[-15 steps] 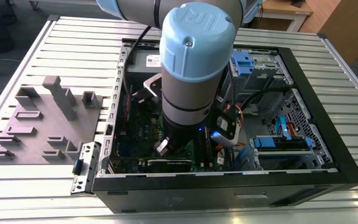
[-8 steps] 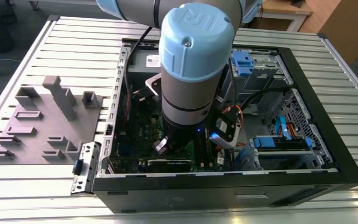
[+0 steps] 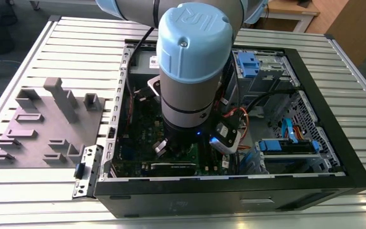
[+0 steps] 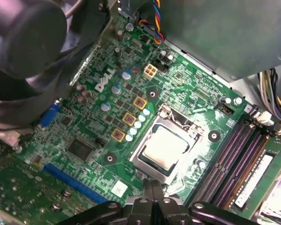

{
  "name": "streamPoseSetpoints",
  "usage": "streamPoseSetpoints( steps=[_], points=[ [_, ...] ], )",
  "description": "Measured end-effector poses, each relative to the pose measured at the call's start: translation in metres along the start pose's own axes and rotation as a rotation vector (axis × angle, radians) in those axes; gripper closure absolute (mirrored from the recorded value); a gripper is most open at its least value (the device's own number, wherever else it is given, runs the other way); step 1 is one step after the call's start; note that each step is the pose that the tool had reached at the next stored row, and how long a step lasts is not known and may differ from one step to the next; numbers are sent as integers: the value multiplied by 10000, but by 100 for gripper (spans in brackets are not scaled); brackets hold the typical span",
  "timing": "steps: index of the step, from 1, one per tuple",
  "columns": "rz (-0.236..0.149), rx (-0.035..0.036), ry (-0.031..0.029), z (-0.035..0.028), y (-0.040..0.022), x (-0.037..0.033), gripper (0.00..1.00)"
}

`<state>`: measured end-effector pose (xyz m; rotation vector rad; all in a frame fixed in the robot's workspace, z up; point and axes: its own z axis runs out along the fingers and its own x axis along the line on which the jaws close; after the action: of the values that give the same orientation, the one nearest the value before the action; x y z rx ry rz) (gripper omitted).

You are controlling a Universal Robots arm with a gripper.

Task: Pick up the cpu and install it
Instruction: 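Close the cpu cover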

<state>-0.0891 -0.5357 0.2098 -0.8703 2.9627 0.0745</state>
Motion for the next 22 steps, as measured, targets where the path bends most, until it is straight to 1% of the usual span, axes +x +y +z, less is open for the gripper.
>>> streamPoseSetpoints(
  steps=[4,9,22],
  points=[
    [100,6,-4,46,14,-7,89],
    [236,14,-9,85,18,-8,89],
    [342,20,-13,125,16,-27,89]
  ],
)
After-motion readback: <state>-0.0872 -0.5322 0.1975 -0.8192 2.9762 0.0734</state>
